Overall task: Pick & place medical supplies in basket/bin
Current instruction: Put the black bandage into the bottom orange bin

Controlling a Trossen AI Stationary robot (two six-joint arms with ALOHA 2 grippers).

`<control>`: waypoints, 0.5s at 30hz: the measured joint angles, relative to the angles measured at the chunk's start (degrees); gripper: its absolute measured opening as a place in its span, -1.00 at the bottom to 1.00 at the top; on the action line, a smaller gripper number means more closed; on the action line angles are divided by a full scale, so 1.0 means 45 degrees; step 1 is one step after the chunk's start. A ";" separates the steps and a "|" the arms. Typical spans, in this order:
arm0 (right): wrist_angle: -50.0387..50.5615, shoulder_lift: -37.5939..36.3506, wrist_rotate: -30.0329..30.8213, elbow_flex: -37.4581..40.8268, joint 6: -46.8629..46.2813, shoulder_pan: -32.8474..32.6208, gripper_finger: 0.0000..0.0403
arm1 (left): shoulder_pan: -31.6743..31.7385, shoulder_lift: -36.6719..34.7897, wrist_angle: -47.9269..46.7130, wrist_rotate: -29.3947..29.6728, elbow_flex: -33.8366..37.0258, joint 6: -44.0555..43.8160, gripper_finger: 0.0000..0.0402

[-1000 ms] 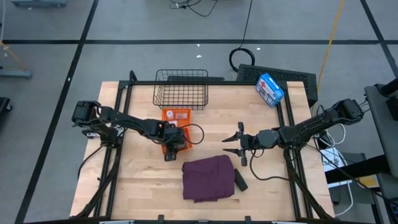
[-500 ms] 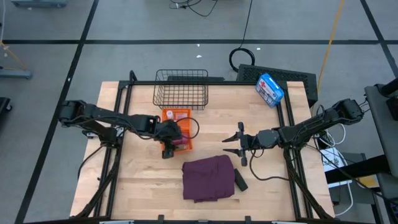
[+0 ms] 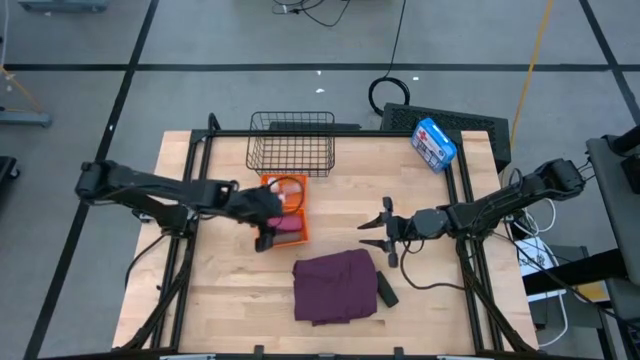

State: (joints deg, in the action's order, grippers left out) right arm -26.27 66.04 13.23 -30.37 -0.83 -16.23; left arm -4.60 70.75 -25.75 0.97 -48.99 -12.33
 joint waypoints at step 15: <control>0.0652 -0.0345 -0.0010 0.0000 0.0177 0.0000 -0.25 | -0.4304 0.1276 0.3667 0.1642 0.2697 -0.5291 0.18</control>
State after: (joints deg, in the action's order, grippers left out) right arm -23.34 64.49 13.19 -30.37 -0.04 -16.23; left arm -23.97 76.49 -9.25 8.36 -36.86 -36.14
